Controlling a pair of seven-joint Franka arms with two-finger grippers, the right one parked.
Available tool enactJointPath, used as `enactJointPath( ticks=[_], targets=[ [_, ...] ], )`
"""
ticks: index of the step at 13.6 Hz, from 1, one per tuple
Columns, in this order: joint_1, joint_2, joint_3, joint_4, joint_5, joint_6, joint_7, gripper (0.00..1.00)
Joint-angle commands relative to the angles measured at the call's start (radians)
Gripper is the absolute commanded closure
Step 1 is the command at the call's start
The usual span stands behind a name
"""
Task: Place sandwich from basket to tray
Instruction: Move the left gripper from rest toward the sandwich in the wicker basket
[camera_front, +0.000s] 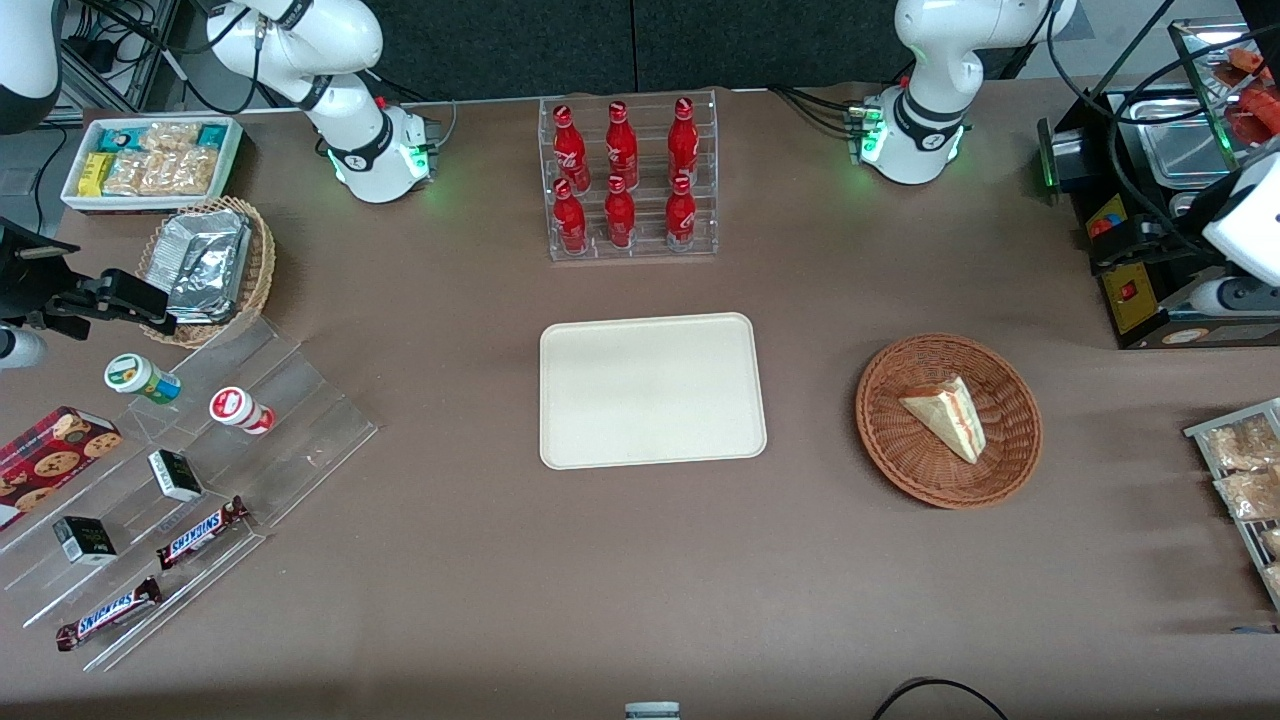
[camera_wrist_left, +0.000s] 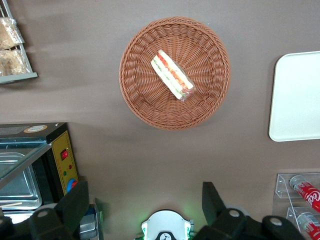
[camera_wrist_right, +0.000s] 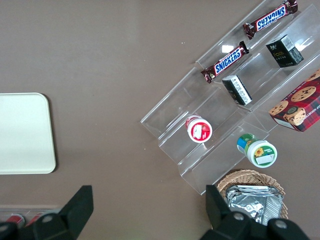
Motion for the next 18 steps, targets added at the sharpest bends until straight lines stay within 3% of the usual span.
enactJointPath(
  ticks=[1,5,10,16,18],
  targets=[
    [-0.039,0.004,0.032,0.015,0.012,-0.025,0.000,0.00],
    [-0.034,0.014,0.028,-0.008,0.018,0.000,-0.003,0.00],
    [-0.034,0.007,0.034,-0.244,0.015,0.279,-0.110,0.00],
    [-0.051,0.037,0.023,-0.519,0.010,0.699,-0.620,0.00],
    [-0.071,0.036,0.020,-0.601,0.010,0.828,-0.714,0.00]
  ],
)
